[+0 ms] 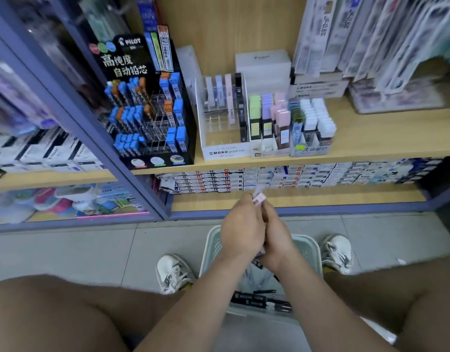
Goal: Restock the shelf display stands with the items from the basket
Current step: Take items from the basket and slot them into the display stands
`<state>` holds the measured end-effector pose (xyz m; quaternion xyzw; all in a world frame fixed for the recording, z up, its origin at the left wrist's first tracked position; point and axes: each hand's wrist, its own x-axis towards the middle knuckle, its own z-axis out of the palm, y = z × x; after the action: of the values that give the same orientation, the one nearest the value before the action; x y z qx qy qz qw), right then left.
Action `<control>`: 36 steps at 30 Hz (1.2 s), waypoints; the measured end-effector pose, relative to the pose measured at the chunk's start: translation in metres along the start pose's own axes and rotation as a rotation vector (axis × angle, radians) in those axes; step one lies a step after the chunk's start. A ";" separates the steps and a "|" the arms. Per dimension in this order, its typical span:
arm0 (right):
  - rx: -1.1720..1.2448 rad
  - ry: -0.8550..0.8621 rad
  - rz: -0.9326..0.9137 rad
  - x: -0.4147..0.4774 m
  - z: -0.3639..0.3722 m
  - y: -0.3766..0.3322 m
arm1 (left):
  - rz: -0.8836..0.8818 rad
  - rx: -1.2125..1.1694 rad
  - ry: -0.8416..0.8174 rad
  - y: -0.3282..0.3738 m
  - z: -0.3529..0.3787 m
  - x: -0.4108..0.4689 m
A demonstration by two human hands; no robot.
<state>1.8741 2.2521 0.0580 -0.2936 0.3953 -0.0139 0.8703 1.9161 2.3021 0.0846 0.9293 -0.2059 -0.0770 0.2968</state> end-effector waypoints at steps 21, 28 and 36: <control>-0.154 -0.184 -0.204 -0.058 0.102 -0.185 | 0.046 -0.898 -0.434 0.065 -0.159 0.086; -0.661 -0.188 -0.331 -0.032 0.111 -0.192 | 0.086 -0.823 -0.308 0.076 -0.136 0.103; -0.532 -0.197 -0.502 -0.007 0.114 -0.189 | 0.280 -0.438 -0.178 0.062 -0.126 0.123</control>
<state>1.9882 2.1543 0.2202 -0.5968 0.2150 -0.0953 0.7671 2.0397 2.2692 0.2200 0.7951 -0.3362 -0.1590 0.4791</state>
